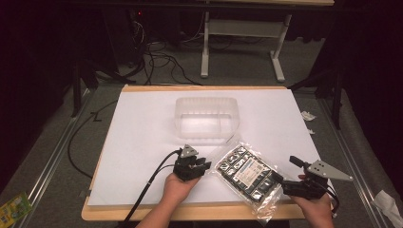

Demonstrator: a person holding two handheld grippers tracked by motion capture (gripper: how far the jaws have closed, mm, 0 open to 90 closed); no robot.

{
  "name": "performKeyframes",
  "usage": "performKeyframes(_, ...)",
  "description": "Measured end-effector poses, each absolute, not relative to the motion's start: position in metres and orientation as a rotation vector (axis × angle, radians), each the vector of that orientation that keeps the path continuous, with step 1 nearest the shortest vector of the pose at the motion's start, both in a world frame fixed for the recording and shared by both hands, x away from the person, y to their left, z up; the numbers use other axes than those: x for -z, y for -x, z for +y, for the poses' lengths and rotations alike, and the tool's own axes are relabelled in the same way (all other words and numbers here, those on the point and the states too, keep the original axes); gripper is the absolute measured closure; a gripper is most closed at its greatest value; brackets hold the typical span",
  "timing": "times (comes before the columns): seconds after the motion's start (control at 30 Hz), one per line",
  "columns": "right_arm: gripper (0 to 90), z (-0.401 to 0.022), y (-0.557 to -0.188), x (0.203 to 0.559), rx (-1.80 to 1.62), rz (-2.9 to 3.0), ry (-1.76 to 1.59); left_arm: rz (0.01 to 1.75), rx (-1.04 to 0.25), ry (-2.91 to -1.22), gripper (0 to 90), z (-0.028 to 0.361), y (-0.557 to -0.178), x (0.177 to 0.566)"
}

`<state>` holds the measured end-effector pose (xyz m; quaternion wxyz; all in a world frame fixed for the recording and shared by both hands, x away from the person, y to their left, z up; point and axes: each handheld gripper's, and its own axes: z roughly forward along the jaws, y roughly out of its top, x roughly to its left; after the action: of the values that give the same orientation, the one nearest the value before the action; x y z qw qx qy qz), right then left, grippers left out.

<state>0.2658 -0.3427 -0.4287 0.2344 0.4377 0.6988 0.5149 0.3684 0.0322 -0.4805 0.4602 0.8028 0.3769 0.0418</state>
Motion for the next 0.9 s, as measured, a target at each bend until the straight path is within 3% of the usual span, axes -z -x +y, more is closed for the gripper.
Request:
performKeyframes(0.13, 6.1, -0.343, -0.264, 0.429, -1.406, 1.910, -1.203, 0.910, -0.116, -1.966, 84.3, 0.033, -0.364, 0.480)
performKeyframes(0.23, 6.2, -0.343, -0.264, 0.429, -1.405, 1.910, -1.199, 0.895, -0.123, -1.956, 89.8, 0.033, -0.362, 0.480)
performKeyframes(0.9, 6.9, -0.345, -0.265, 0.432, -1.404, 1.906, -1.224, 0.814, -0.186, -1.909, 90.0, 0.032, -0.343, 0.467)
